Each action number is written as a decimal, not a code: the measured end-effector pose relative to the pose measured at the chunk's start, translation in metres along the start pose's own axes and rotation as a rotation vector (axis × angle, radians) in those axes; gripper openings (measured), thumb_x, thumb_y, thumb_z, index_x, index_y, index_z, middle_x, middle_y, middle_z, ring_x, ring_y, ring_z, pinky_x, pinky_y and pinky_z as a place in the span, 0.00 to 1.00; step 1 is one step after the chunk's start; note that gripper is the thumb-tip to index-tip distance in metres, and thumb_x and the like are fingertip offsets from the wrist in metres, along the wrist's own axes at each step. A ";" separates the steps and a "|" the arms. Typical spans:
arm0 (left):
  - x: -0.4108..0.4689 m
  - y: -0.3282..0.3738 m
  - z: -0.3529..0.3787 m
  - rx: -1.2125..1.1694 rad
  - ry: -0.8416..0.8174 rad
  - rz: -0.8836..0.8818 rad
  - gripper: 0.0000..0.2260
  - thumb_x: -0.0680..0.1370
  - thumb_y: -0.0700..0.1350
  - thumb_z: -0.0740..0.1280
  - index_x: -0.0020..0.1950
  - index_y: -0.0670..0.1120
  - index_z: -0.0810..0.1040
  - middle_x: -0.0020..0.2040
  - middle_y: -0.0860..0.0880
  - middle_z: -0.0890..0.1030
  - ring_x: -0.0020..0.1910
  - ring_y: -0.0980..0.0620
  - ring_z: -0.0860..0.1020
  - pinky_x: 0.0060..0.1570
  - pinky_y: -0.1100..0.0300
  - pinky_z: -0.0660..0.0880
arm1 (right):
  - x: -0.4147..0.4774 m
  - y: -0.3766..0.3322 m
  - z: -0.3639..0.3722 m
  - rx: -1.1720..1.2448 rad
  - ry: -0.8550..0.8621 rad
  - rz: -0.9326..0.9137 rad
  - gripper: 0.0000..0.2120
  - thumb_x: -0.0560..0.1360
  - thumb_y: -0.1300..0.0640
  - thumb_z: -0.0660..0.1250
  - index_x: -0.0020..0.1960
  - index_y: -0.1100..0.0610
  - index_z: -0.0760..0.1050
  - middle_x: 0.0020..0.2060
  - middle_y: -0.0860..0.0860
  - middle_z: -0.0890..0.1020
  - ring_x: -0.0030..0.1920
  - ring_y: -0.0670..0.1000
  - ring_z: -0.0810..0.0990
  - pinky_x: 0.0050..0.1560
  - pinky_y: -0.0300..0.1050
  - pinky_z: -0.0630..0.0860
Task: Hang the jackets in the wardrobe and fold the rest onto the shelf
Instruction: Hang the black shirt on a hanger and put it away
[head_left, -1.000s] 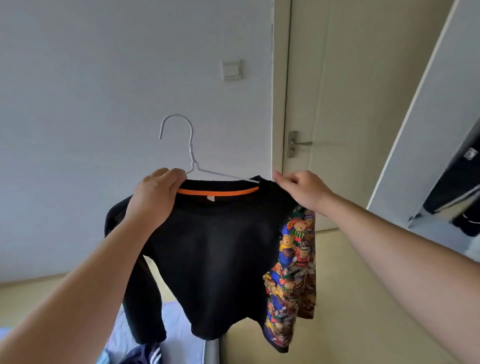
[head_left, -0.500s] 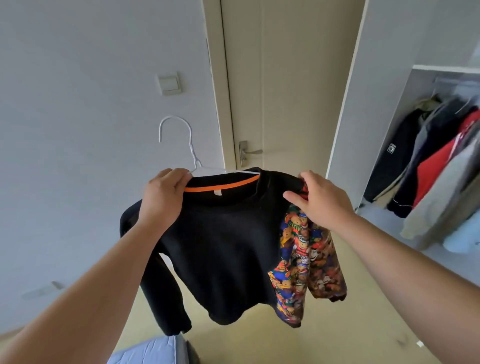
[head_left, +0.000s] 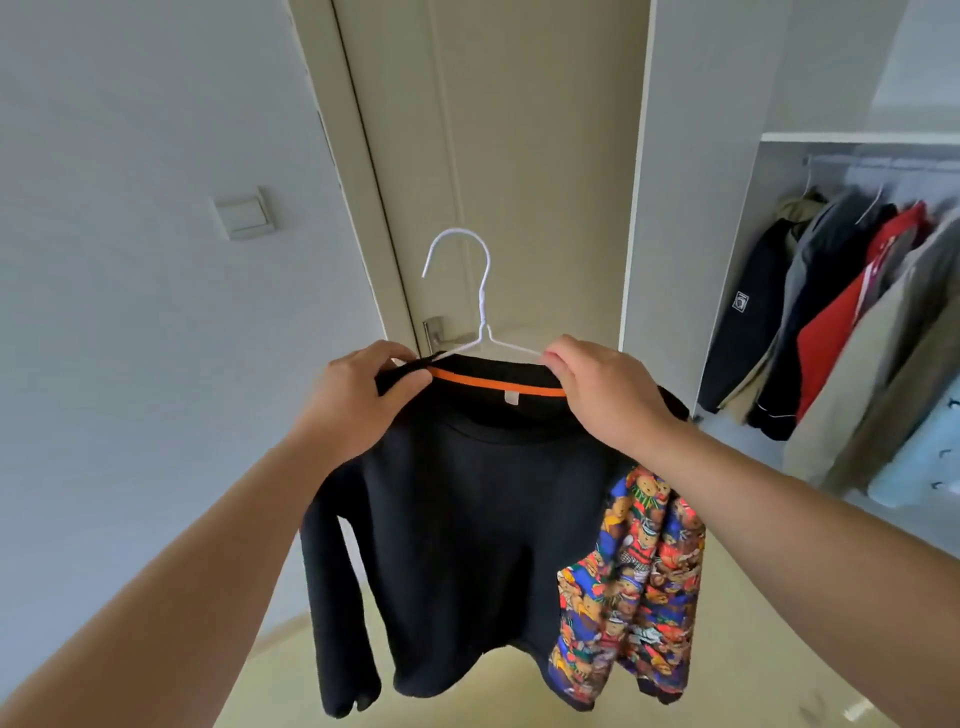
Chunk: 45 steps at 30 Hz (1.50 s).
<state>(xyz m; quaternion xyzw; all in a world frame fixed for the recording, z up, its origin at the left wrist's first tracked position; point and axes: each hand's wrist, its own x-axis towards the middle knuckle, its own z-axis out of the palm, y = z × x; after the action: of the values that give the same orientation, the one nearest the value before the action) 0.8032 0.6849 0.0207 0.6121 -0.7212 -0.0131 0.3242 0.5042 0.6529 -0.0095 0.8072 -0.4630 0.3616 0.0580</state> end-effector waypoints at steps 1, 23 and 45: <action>0.008 -0.009 0.005 0.059 -0.073 -0.036 0.16 0.75 0.68 0.64 0.59 0.62 0.77 0.46 0.63 0.78 0.45 0.61 0.76 0.43 0.65 0.70 | 0.002 0.011 0.000 -0.022 0.020 0.014 0.13 0.84 0.48 0.56 0.51 0.56 0.74 0.35 0.47 0.77 0.32 0.52 0.73 0.32 0.47 0.70; 0.198 0.022 0.150 -0.060 -0.538 0.589 0.17 0.82 0.57 0.61 0.71 0.59 0.66 0.56 0.63 0.77 0.53 0.59 0.76 0.55 0.58 0.74 | -0.001 0.106 -0.064 -0.657 -0.130 0.313 0.06 0.80 0.57 0.66 0.52 0.49 0.69 0.31 0.42 0.69 0.22 0.42 0.61 0.20 0.39 0.59; 0.206 0.236 0.321 -0.080 -0.463 1.288 0.12 0.78 0.35 0.60 0.47 0.52 0.64 0.40 0.54 0.70 0.37 0.49 0.71 0.36 0.54 0.63 | -0.074 0.120 -0.061 -0.901 -0.145 1.008 0.03 0.81 0.56 0.62 0.48 0.51 0.70 0.27 0.44 0.64 0.21 0.43 0.58 0.23 0.41 0.59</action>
<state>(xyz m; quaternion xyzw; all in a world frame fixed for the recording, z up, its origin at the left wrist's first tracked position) 0.4332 0.4393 -0.0416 0.0301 -0.9911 0.0254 0.1273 0.3544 0.6634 -0.0406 0.4118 -0.8908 0.0614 0.1818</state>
